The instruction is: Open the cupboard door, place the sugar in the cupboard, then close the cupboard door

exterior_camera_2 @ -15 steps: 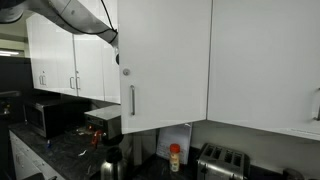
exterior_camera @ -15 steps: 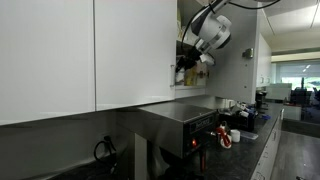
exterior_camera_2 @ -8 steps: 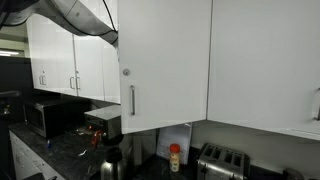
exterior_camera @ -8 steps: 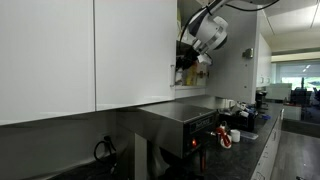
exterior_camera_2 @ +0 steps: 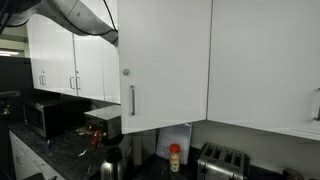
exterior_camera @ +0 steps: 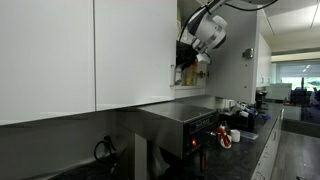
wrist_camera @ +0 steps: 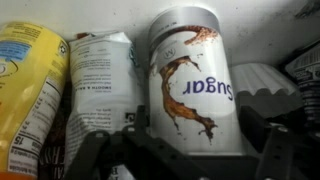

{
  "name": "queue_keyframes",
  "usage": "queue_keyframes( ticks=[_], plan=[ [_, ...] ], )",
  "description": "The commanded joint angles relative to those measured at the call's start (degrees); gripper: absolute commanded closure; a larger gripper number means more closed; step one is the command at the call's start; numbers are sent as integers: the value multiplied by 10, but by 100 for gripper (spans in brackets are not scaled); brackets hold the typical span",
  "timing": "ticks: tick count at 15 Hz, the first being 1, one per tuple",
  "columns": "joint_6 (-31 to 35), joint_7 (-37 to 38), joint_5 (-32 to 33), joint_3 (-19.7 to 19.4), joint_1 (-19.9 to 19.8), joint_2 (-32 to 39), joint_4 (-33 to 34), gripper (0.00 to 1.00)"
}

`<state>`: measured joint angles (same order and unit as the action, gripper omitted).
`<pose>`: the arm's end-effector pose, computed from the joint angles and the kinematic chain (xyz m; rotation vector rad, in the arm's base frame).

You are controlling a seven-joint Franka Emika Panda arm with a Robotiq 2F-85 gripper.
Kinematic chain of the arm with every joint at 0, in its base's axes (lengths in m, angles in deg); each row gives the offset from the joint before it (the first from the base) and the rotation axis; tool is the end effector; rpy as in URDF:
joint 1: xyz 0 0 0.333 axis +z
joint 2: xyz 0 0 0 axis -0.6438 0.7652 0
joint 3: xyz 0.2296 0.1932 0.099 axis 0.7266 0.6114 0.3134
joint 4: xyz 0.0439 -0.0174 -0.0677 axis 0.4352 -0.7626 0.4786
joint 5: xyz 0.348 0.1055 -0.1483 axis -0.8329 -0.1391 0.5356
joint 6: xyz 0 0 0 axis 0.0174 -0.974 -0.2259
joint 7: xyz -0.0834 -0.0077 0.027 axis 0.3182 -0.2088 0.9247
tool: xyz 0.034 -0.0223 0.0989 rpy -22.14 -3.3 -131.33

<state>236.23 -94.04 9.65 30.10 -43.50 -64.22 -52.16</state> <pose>0.6292 -0.0711 0.4986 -2.7673 -0.2907 -1.2444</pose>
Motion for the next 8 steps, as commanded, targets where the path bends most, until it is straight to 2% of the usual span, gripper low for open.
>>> queue_keyframes(
  ticks=[1,8],
  plan=[
    [-14,-8,1,0,-3,2,15,0],
    [-17,3,15,-4,-1,-8,0,0]
  ],
)
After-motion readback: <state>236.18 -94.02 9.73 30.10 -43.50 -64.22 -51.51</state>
